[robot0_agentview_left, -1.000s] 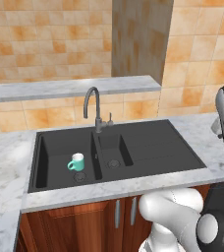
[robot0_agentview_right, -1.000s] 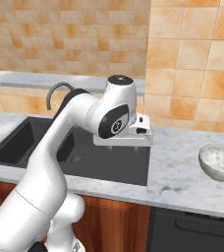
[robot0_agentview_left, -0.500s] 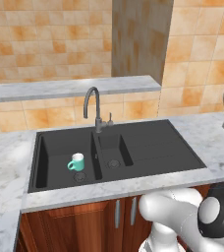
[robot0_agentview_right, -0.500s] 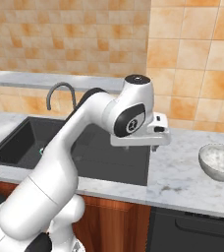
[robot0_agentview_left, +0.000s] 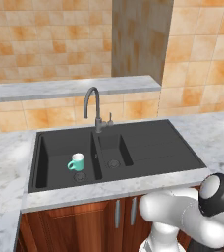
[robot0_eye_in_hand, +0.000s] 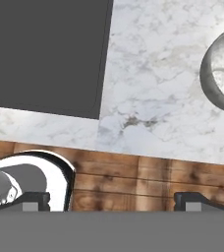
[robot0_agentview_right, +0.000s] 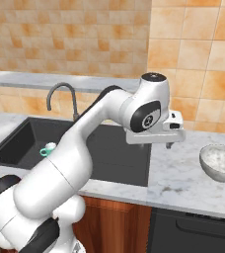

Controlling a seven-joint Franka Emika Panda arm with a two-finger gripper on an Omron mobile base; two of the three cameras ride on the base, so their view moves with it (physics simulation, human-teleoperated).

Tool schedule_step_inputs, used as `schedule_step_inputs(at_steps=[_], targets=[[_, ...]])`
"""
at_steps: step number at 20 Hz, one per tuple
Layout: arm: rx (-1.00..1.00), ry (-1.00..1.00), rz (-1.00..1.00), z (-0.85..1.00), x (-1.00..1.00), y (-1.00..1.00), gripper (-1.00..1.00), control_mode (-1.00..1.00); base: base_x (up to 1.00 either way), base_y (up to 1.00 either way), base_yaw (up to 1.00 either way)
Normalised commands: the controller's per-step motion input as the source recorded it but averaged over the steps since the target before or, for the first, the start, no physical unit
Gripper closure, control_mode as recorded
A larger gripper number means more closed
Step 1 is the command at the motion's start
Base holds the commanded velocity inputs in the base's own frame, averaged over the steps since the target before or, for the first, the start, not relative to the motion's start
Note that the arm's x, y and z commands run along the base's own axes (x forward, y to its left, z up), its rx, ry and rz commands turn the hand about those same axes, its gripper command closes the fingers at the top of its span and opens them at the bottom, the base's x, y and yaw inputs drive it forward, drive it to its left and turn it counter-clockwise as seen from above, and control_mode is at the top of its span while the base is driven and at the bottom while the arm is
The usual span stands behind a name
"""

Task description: Pick the mug and place it in the sink. Pick the bowl and place it in the open cabinet and then close the cabinet.

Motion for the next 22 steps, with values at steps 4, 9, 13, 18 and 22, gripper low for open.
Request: schedule_step_inputs(at_steps=[4,9,13,18,22], targets=[[-0.06,0.01,-0.03,-0.04,0.12,-0.15,-1.0,-1.0,0.0,0.0,0.0],[-0.11,0.0,-0.04,-0.01,0.04,-0.07,-1.0,-1.0,0.0,0.0,0.0],[-0.16,0.0,-0.11,0.0,0.0,0.03,-1.0,-1.0,0.0,0.0,0.0],[-0.11,0.01,-0.09,-0.14,0.0,-0.03,-1.0,-1.0,0.0,0.0,0.0],[-0.06,0.0,0.0,-0.32,0.0,-0.02,-1.0,-1.0,0.0,0.0,0.0]])
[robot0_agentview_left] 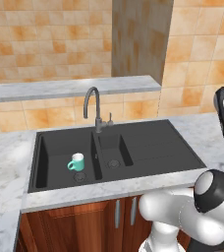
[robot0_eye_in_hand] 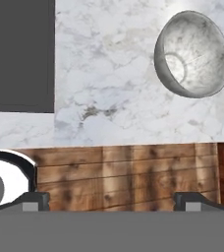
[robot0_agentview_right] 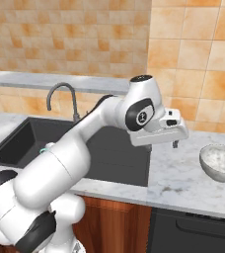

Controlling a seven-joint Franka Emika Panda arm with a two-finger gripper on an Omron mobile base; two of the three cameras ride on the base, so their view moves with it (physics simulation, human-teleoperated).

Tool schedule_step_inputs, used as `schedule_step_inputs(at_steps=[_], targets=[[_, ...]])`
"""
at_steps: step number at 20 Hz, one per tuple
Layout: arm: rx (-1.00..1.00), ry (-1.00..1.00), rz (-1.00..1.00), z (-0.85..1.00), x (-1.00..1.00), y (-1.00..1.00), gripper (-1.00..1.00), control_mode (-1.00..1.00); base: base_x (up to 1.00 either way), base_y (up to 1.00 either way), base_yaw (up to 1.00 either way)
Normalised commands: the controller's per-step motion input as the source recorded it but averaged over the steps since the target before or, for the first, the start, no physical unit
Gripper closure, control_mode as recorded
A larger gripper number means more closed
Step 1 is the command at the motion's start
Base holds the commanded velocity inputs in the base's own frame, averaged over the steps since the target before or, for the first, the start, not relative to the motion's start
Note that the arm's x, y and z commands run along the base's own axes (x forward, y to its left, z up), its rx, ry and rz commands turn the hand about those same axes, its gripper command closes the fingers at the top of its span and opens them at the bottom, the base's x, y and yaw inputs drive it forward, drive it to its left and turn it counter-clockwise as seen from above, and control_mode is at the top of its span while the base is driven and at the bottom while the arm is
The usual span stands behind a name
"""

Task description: Pick the mug and place it in the sink. Pick the bowl and place it in the open cabinet and then close the cabinet.

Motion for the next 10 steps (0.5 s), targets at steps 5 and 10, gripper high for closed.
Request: schedule_step_inputs(at_steps=[5,10], targets=[[0.0,0.0,0.03,-0.07,0.0,-0.24,-1.0,-1.0,0.0,0.0,0.0],[0.0,0.02,0.03,-0.02,0.03,-0.49,-1.0,-1.0,0.0,0.0,0.0]])
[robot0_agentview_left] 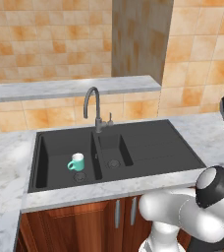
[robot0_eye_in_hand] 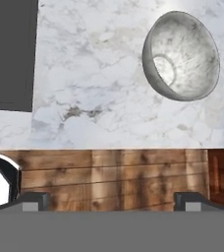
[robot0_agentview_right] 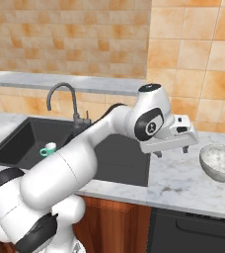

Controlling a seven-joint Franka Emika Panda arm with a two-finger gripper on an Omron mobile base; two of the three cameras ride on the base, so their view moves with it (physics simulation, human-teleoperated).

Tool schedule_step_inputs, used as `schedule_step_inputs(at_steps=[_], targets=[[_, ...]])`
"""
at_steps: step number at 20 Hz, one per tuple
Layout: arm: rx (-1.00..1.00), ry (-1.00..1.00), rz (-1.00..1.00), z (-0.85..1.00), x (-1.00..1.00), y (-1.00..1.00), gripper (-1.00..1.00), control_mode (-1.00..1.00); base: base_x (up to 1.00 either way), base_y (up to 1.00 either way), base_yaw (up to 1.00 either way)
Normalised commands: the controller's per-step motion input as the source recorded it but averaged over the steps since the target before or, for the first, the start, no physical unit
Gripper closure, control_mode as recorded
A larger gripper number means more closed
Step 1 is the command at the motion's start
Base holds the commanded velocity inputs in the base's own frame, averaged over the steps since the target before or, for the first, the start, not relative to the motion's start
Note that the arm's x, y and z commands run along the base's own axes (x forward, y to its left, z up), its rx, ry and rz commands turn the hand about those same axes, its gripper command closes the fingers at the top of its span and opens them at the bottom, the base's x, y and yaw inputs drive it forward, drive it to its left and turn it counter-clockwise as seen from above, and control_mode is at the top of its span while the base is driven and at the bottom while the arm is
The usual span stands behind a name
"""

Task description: Pick the mug and place it in the sink. Pick the bowl and place it in the open cabinet and then close the cabinet.

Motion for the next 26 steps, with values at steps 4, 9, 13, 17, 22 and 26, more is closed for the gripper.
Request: schedule_step_inputs(at_steps=[4,9,13,17,22,26], targets=[[0.0,0.08,0.0,-0.01,0.25,-0.43,-1.0,-1.0,0.0,0.0,0.0],[0.0,0.03,0.04,0.0,0.41,-0.18,-1.0,-1.0,0.0,0.0,0.0],[0.0,0.0,0.05,-0.02,0.35,-0.11,-1.0,-1.0,0.0,0.0,0.0],[0.05,-0.01,0.0,-0.23,0.4,-0.13,-1.0,-1.0,0.0,0.0,0.0],[0.14,0.03,-0.01,-0.38,0.4,-0.19,-1.0,-1.0,0.0,0.0,0.0],[0.06,0.01,-0.04,-0.2,0.31,-0.28,-1.0,-1.0,0.0,0.0,0.0]])
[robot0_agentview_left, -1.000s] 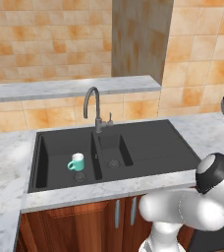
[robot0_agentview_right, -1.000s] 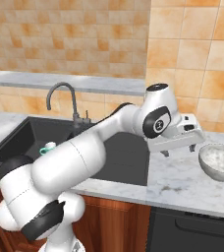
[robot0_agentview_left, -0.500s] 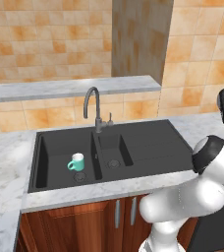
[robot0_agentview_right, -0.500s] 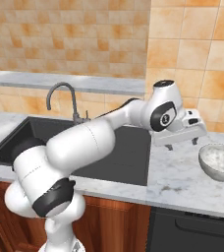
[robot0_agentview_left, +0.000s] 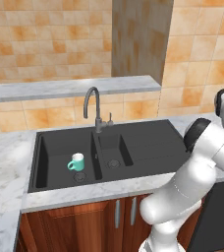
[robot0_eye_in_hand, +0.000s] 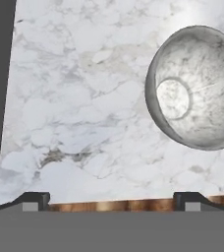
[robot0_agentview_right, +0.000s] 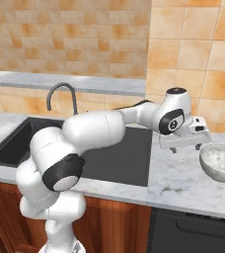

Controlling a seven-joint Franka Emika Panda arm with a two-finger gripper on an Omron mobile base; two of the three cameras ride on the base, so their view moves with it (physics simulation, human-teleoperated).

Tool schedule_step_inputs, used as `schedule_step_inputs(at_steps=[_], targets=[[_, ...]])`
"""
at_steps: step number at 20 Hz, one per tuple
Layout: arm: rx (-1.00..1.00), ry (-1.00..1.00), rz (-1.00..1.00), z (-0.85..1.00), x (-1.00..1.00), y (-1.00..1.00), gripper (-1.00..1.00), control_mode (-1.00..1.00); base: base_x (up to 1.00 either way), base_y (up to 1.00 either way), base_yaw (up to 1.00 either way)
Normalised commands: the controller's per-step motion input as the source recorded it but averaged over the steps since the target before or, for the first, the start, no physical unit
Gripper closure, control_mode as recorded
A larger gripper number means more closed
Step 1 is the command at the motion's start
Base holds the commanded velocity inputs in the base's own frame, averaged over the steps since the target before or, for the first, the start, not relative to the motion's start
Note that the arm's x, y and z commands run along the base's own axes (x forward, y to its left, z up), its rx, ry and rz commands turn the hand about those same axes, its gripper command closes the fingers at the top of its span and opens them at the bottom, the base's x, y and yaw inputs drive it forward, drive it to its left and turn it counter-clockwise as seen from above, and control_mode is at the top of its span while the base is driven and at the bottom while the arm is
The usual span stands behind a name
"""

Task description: Pick the mug and place it in the sink. Pick the bowl and place it in the open cabinet and then close the cabinet.

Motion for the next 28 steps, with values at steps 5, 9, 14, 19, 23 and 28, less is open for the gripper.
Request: schedule_step_inputs(at_steps=[5,9,14,19,23,28], targets=[[0.03,0.0,-0.01,-0.01,0.22,-0.5,-1.0,-1.0,0.0,0.0,0.0],[0.05,0.03,-0.01,-0.14,0.26,-0.39,-1.0,-1.0,0.0,0.0,0.0],[0.09,0.01,0.0,-0.14,0.13,-0.32,-1.0,-1.0,0.0,0.0,0.0],[0.12,0.0,0.0,-0.03,0.0,-0.32,-1.0,-1.0,0.0,0.0,0.0],[0.13,0.0,0.0,-0.23,0.0,-0.05,-1.0,-1.0,0.0,0.0,0.0],[0.03,0.0,0.0,-0.28,0.0,0.01,-1.0,-1.0,0.0,0.0,0.0]])
